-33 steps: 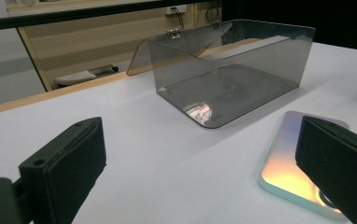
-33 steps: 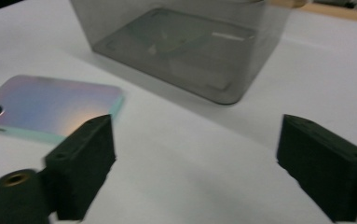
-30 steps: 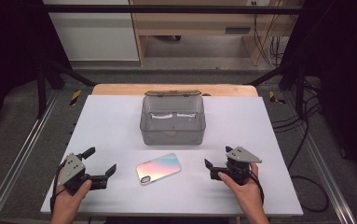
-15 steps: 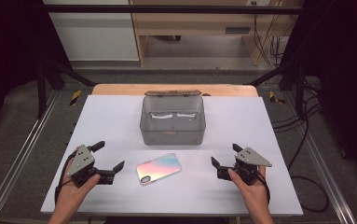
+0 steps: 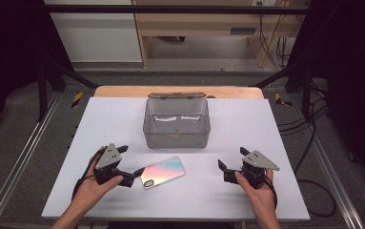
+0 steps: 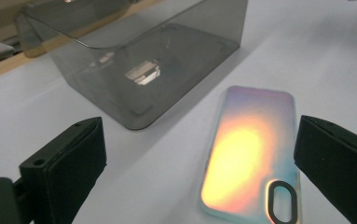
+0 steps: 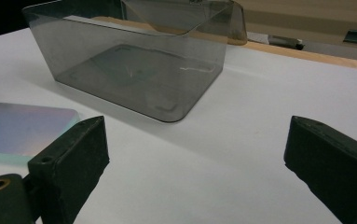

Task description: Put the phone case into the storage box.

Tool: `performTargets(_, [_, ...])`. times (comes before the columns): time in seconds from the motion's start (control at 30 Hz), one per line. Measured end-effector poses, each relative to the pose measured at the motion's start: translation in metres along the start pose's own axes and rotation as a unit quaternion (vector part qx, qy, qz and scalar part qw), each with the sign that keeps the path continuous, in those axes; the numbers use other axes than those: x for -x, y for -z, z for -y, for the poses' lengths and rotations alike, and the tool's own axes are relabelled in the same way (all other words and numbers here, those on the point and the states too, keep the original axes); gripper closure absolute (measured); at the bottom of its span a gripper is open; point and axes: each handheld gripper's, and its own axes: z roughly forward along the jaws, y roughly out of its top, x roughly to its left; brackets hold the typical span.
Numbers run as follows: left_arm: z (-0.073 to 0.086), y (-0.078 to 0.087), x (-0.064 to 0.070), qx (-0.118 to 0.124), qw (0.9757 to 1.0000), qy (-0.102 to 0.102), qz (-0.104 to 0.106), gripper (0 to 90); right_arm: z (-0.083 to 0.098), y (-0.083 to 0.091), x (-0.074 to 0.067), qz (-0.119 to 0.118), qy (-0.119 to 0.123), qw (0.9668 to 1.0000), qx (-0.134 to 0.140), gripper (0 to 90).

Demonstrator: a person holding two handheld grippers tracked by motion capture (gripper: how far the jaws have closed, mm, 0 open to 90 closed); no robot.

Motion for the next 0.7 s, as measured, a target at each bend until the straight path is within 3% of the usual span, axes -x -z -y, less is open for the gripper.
performTargets(0.7, [0.003,-0.021,0.005,-0.051,0.9982,-0.007,0.03,2.5,0.001,-0.001,0.001,-0.003,-0.005,1.0,-0.007,6.6])
